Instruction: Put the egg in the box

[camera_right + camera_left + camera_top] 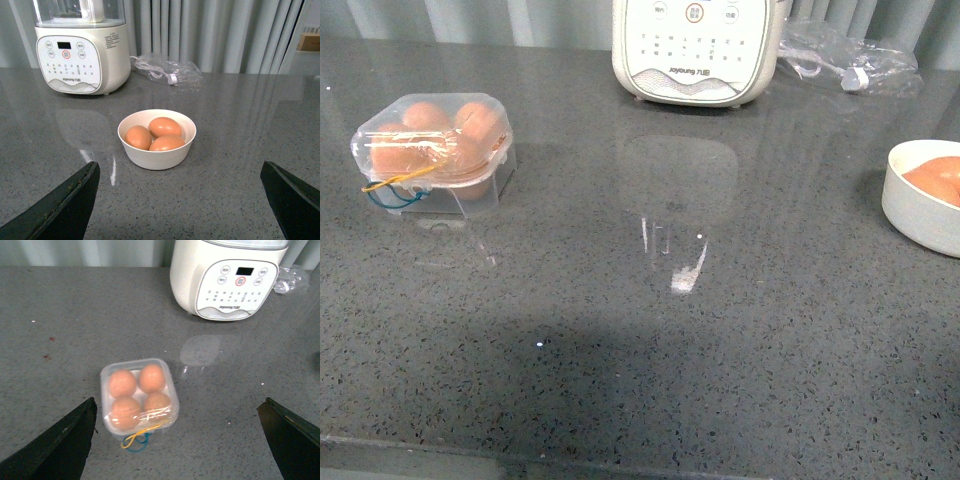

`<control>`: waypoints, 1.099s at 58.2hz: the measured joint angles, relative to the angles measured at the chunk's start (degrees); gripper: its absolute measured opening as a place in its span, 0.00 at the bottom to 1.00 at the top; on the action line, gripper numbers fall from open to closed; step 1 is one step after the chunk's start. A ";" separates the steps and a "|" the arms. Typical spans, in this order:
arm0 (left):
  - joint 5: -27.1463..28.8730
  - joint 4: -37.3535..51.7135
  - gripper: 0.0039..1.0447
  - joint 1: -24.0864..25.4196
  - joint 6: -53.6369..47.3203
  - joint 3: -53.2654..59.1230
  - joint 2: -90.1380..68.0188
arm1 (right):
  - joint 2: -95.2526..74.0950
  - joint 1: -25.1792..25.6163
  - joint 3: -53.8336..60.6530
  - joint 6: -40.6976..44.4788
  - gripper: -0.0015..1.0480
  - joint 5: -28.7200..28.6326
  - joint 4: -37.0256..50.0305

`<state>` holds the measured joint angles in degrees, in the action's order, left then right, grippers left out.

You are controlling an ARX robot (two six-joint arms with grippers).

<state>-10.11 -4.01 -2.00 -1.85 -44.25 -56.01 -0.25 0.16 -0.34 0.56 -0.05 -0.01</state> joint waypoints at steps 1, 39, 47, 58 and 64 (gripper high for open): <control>-0.50 -0.98 0.94 0.83 -0.59 0.50 1.38 | 0.00 0.00 0.00 -0.02 0.93 0.00 0.00; -5.79 -10.25 0.92 12.20 -6.97 7.34 19.93 | 0.00 0.00 0.00 0.00 0.93 0.00 0.00; 1.16 6.32 0.72 11.17 -1.55 16.74 24.61 | 0.00 0.00 0.00 -0.02 0.93 0.02 0.00; 3.65 11.54 0.41 8.85 0.96 25.42 29.86 | 0.00 0.00 0.00 0.00 0.93 -0.02 0.00; 9.03 12.09 0.26 4.83 1.22 28.63 31.82 | 0.00 0.00 0.00 0.00 0.93 -0.02 0.00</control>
<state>-1.08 8.08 2.83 -0.62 -15.62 -24.18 -0.25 0.16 -0.34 0.56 -0.08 -0.01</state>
